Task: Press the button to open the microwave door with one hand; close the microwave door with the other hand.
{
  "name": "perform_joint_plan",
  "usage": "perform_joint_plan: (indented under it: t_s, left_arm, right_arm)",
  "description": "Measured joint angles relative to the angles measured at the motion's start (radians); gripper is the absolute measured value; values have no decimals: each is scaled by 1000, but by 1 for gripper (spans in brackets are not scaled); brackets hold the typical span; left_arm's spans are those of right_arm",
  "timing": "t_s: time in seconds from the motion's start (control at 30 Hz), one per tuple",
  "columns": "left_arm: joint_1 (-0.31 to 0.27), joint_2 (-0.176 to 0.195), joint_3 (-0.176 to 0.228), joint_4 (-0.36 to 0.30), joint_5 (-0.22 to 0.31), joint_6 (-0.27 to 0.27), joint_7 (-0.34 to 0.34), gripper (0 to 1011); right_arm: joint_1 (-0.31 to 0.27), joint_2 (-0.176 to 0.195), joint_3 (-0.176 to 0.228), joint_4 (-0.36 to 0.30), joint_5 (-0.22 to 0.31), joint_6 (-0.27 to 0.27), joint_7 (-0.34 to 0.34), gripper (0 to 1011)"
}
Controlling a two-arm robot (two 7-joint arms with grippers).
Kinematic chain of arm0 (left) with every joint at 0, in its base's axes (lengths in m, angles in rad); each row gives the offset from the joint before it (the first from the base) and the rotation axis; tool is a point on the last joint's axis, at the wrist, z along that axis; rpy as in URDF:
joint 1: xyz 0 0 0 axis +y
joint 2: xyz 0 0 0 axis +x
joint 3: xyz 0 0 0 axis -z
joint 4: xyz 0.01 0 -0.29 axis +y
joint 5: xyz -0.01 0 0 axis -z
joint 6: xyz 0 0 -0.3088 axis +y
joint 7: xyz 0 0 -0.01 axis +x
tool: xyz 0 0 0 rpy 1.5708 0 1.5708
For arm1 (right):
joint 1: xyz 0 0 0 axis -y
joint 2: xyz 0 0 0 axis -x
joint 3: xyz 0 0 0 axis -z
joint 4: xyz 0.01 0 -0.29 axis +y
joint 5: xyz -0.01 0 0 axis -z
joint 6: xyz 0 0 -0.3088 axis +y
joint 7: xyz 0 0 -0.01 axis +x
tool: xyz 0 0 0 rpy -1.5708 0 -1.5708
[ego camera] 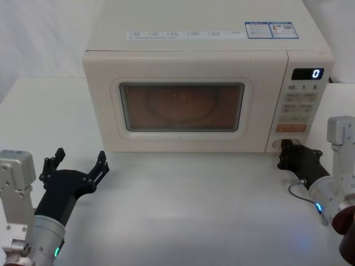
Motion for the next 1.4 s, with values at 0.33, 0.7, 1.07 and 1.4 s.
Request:
perform_joint_plan:
  t_s: [0.33, 0.7, 1.07, 1.4]
  left_arm:
    - [0, 0, 0, 0, 0, 0, 0, 1001]
    - [0, 0, 0, 0, 0, 0, 0, 1001]
    - [0, 0, 0, 0, 0, 0, 0, 1001]
    - [0, 0, 0, 0, 0, 0, 0, 1001]
  right_arm:
    - [26, -5, 1, 38, 0, -8, 4, 0]
    - [38, -7, 1, 52, 1, -13, 10, 0]
    - [11, 1, 0, -1, 5, -6, 14, 0]
    - [-34, 12, -11, -57, 9, 13, 18, 0]
